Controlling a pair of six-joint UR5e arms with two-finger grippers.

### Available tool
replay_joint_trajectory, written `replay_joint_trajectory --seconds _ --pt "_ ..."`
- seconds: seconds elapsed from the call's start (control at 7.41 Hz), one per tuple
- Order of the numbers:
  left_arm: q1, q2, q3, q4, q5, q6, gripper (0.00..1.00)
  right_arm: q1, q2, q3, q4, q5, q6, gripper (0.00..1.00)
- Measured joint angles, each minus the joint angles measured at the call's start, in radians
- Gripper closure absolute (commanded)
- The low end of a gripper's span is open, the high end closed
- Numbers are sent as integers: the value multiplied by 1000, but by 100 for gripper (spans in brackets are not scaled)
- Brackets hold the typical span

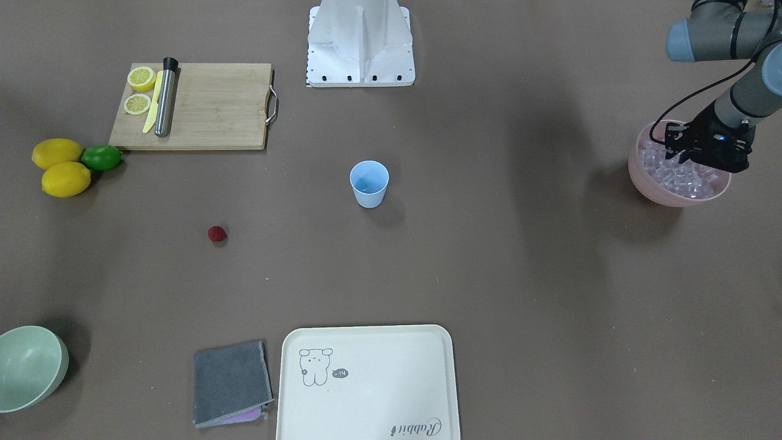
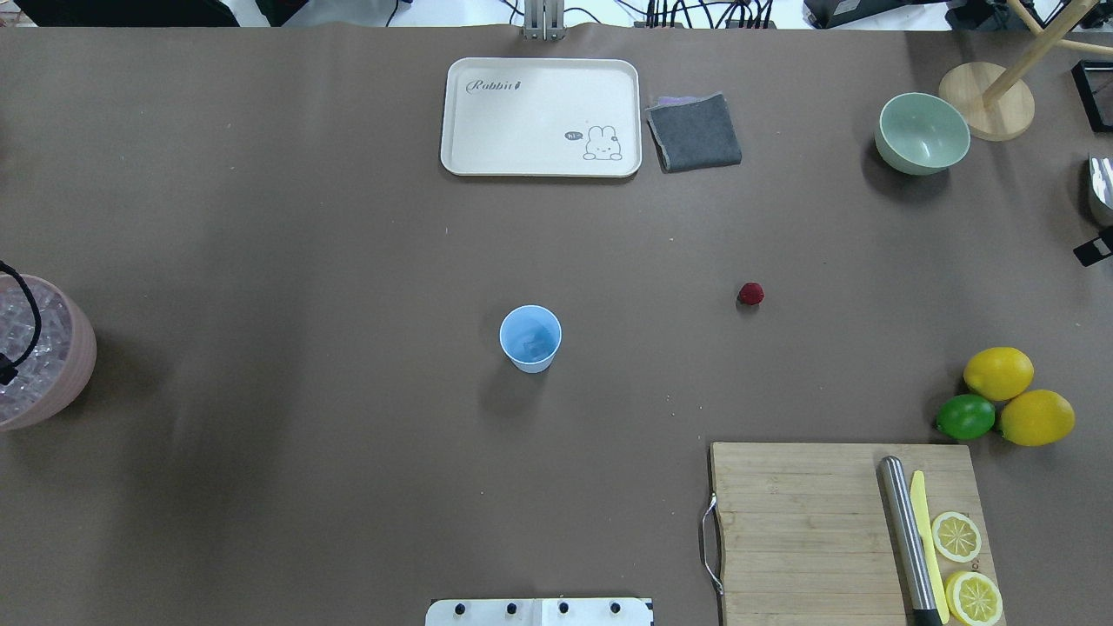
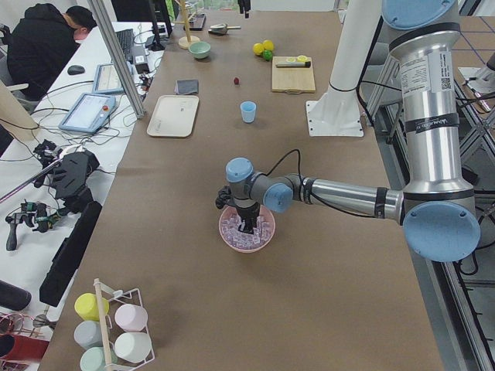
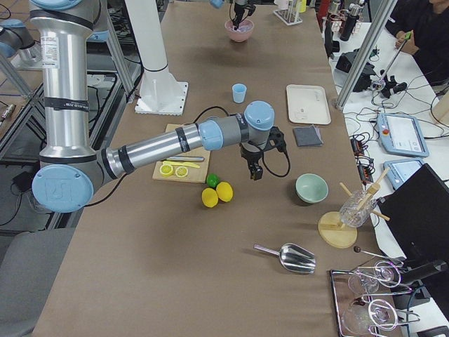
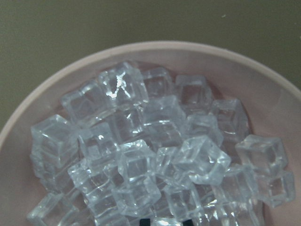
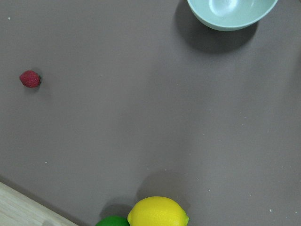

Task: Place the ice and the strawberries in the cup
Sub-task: 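Close the left gripper on another ice cube and lift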

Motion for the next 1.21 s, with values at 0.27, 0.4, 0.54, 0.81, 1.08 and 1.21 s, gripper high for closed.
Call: replay_joint_trajectory --seconds 0.27,0.4,0.54,0.81,1.08,1.21 --pt "-15 10 -44 11 -3 3 100 0 -1 4 0 1 1 0" --pt "-23 11 -62 14 -8 8 100 0 -3 8 0 4 1 0" --pt "-30 11 -72 15 -15 13 100 0 -6 12 0 8 1 0" --pt "-49 6 -82 16 -20 33 100 0 -10 14 0 10 2 0" --pt "-59 -12 -108 29 -33 34 100 0 -11 15 0 10 2 0" --pt "-61 -35 -121 34 -39 15 100 0 -11 14 0 9 2 0"
